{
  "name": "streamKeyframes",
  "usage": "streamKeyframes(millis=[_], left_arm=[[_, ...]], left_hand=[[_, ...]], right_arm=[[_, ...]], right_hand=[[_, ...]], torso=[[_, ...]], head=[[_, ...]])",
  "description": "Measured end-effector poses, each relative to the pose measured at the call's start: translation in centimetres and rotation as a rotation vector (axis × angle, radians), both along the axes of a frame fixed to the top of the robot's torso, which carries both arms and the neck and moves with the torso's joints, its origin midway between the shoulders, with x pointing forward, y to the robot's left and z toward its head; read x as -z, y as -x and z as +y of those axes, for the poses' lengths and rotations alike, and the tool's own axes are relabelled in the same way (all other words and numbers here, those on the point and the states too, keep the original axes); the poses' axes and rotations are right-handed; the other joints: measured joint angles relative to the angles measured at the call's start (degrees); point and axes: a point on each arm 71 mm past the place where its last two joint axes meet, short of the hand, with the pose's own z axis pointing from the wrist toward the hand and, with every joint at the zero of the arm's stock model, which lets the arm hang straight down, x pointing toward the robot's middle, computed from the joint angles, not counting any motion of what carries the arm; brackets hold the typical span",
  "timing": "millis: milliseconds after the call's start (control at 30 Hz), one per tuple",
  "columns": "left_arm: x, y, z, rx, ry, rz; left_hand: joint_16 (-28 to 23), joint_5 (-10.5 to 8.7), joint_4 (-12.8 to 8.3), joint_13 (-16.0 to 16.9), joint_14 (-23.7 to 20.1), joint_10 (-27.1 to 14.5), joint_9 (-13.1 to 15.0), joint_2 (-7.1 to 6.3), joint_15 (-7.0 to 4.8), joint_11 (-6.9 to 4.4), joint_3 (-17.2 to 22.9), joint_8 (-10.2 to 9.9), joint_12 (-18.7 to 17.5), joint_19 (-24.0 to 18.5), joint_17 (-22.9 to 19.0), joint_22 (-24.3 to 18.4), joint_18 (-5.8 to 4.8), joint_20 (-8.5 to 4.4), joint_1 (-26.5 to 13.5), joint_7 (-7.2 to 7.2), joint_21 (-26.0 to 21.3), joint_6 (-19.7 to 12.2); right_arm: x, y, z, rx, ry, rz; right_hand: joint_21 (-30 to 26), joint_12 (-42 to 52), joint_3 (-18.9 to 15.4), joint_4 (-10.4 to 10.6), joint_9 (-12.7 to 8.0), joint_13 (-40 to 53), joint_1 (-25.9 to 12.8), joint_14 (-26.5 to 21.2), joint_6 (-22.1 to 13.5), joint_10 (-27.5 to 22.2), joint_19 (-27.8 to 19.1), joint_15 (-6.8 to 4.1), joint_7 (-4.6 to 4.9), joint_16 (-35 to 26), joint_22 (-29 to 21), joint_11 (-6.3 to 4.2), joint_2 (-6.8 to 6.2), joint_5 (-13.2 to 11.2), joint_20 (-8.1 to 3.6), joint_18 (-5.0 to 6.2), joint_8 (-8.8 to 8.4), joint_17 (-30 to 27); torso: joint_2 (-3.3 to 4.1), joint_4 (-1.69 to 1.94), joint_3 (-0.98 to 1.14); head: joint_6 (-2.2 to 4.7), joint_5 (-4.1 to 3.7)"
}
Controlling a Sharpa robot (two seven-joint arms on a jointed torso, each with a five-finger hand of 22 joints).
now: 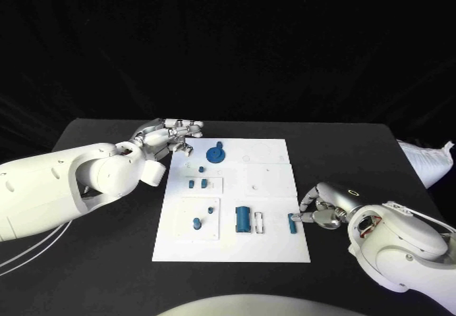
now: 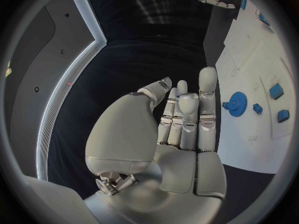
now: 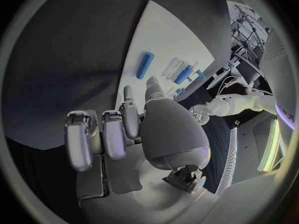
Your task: Assemble the parts on the task board
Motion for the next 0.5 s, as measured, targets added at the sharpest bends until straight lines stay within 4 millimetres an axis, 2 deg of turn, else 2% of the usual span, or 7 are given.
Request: streamKeyframes(millis=[300,500], left_arm=[[0.0,0.0,0.0,0.0,0.0,0.001],[0.0,0.0,0.0,0.0,-0.001,0.002]], left_hand=[[0.0,0.0,0.0,0.0,0.0,0.0,0.0,0.0,0.0,0.0,0.0,0.0,0.0,0.0,0.0,0.0,0.0,0.0,0.0,0.0,0.0,0.0],[0.0,0.0,0.0,0.0,0.0,0.0,0.0,0.0,0.0,0.0,0.0,0.0,0.0,0.0,0.0,0.0,0.0,0.0,0.0,0.0,0.0,0.0]], right_arm=[[1.1,0.2,0.8,-0.015,0.018,0.026],[1.5,0.3,1.4,-0.024,0.018,0.038]], right_hand=[[0.0,0.0,0.16,0.16,-0.07,0.36,0.01,-0.08,0.64,-0.11,0.0,0.09,-0.24,0.0,0.0,0.11,0.01,0.0,0.0,0.0,0.0,0.0],[0.0,0.01,0.16,0.15,-0.06,0.5,0.16,-0.08,1.33,-0.08,0.0,0.09,-0.51,0.0,-0.01,0.08,0.16,0.0,0.0,0.0,0.01,-0.01]], torso=[[0.02,0.22,-0.02],[0.02,0.25,-0.05]], head=[[-0.24,-0.12],[-0.36,0.1]])
